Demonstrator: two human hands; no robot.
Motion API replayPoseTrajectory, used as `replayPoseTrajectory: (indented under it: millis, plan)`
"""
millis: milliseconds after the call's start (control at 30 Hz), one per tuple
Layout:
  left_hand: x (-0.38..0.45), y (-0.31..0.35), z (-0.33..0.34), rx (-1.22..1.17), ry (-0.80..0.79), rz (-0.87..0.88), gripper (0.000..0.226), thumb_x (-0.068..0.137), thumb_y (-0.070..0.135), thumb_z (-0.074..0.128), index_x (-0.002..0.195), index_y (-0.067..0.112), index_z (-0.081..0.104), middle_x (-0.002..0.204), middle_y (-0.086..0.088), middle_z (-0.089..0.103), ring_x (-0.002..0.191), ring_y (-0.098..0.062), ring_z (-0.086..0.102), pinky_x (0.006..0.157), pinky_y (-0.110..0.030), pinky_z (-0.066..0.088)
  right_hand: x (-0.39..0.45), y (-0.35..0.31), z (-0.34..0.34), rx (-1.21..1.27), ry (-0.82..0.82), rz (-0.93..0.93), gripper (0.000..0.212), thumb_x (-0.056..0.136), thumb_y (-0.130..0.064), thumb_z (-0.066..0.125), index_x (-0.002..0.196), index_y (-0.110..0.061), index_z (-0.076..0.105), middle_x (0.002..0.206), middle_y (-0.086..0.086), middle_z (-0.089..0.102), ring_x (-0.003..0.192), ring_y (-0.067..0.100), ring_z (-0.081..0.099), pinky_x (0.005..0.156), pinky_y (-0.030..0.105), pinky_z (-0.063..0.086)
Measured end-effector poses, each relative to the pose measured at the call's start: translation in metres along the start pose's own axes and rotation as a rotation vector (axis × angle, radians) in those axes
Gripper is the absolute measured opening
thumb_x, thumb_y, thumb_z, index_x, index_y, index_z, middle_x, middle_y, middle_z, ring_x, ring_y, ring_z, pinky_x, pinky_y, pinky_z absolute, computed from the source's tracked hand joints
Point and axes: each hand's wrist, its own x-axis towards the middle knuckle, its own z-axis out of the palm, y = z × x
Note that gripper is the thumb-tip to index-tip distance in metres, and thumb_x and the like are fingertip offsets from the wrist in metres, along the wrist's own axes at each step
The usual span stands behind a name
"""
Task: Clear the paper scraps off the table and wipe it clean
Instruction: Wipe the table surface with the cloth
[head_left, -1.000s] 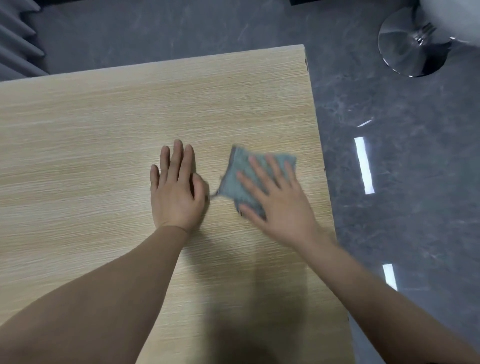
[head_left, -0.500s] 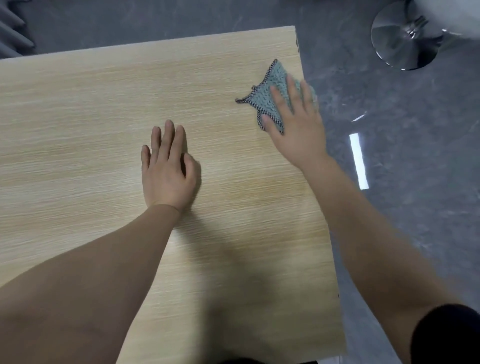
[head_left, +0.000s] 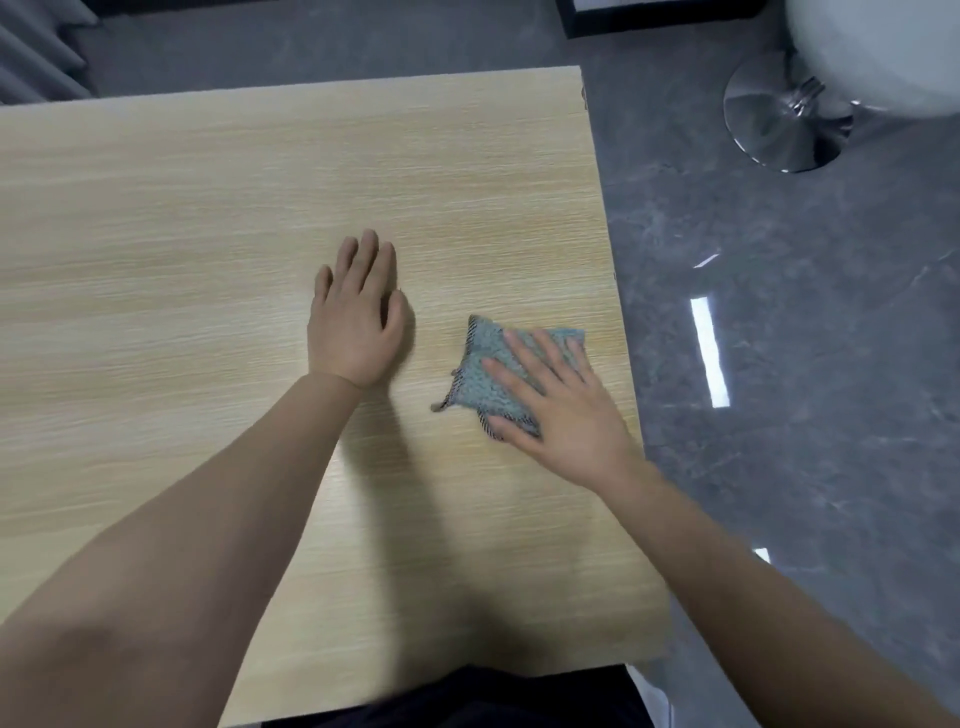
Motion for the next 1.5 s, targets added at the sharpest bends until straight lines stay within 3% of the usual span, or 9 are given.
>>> replayPoseTrajectory:
  millis: [133, 367, 500, 633, 767, 967, 1200, 1333, 1500]
  plan:
    - [-0.046, 0.011, 0.006, 0.009, -0.060, 0.096, 0.056, 0.095, 0.035, 0.029, 0.147, 0.015, 0.027, 0.156, -0.002, 0.018, 0.145, -0.020, 0.010, 0.116, -0.041, 0.008, 0.048, 0.050, -0.014, 0.046, 0.021, 0.231, 0.065, 0.092, -0.065, 0.019, 0.148, -0.035, 0.015, 0.158, -0.004, 0.003, 0.146, 0.021, -0.001, 0.115, 0.039, -0.012]
    - [-0.113, 0.023, 0.032, 0.060, -0.040, 0.044, 0.056, 0.095, 0.034, 0.024, 0.149, 0.018, 0.021, 0.154, 0.005, 0.006, 0.143, -0.009, -0.003, 0.116, -0.036, 0.000, 0.080, 0.067, -0.020, 0.100, 0.101, 0.381, 0.062, 0.096, -0.058, 0.024, 0.150, -0.030, 0.013, 0.159, 0.000, 0.002, 0.146, 0.025, -0.004, 0.117, 0.043, -0.003]
    - [-0.111, 0.024, 0.033, 0.057, -0.029, 0.050, 0.057, 0.093, 0.033, 0.027, 0.148, 0.016, 0.026, 0.154, 0.003, 0.008, 0.143, -0.013, 0.001, 0.116, -0.039, 0.003, 0.029, 0.024, -0.005, 0.049, 0.099, 0.243, 0.061, 0.097, -0.054, 0.026, 0.149, -0.023, 0.021, 0.158, 0.008, 0.012, 0.145, 0.030, 0.006, 0.117, 0.046, -0.001]
    - [-0.111, 0.023, 0.033, 0.062, -0.029, 0.055, 0.057, 0.093, 0.032, 0.028, 0.147, 0.015, 0.027, 0.155, 0.003, 0.010, 0.144, -0.015, 0.005, 0.117, -0.039, 0.004, -0.041, -0.029, 0.010, 0.019, 0.019, 0.026, 0.062, 0.096, -0.055, 0.029, 0.149, -0.025, 0.020, 0.158, 0.006, 0.012, 0.146, 0.028, 0.003, 0.117, 0.049, 0.006]
    - [-0.111, 0.024, 0.032, 0.066, -0.025, 0.058, 0.056, 0.093, 0.031, 0.027, 0.147, 0.015, 0.027, 0.155, 0.002, 0.012, 0.145, -0.015, 0.005, 0.117, -0.039, 0.004, -0.050, -0.021, 0.012, 0.009, -0.007, -0.115, 0.061, 0.095, -0.059, 0.029, 0.148, -0.031, 0.023, 0.157, 0.001, 0.016, 0.145, 0.024, 0.008, 0.117, 0.047, 0.009]
    - [-0.111, 0.026, 0.031, 0.038, -0.023, 0.037, 0.057, 0.093, 0.033, 0.025, 0.148, 0.018, 0.023, 0.154, 0.006, 0.006, 0.144, -0.010, -0.002, 0.117, -0.034, -0.004, 0.032, 0.041, -0.005, 0.055, 0.079, 0.238, 0.062, 0.093, -0.060, 0.027, 0.148, -0.030, 0.022, 0.158, 0.000, 0.013, 0.145, 0.024, 0.007, 0.117, 0.043, -0.003]
    - [-0.112, 0.025, 0.030, 0.019, -0.026, 0.036, 0.058, 0.093, 0.034, 0.025, 0.148, 0.020, 0.023, 0.154, 0.007, 0.006, 0.144, -0.009, -0.003, 0.117, -0.032, -0.005, 0.073, 0.055, -0.018, 0.117, 0.087, 0.407, 0.063, 0.095, -0.059, 0.022, 0.150, -0.031, 0.010, 0.159, -0.001, -0.001, 0.146, 0.023, -0.006, 0.117, 0.043, -0.007]
    - [-0.111, 0.024, 0.030, 0.011, -0.015, 0.046, 0.058, 0.092, 0.034, 0.025, 0.148, 0.019, 0.024, 0.155, 0.005, 0.009, 0.144, -0.010, -0.001, 0.117, -0.033, -0.004, 0.021, 0.019, -0.003, 0.080, 0.105, 0.286, 0.061, 0.097, -0.054, 0.028, 0.149, -0.026, 0.017, 0.158, 0.005, 0.008, 0.145, 0.028, 0.002, 0.117, 0.046, -0.004]
    - [-0.111, 0.023, 0.032, 0.030, -0.004, 0.060, 0.057, 0.093, 0.033, 0.026, 0.148, 0.017, 0.026, 0.156, 0.001, 0.014, 0.144, -0.013, 0.004, 0.117, -0.035, -0.001, -0.069, -0.033, 0.014, 0.037, -0.009, 0.031, 0.061, 0.096, -0.056, 0.029, 0.150, -0.029, 0.018, 0.158, 0.002, 0.008, 0.146, 0.025, 0.000, 0.117, 0.049, 0.004]
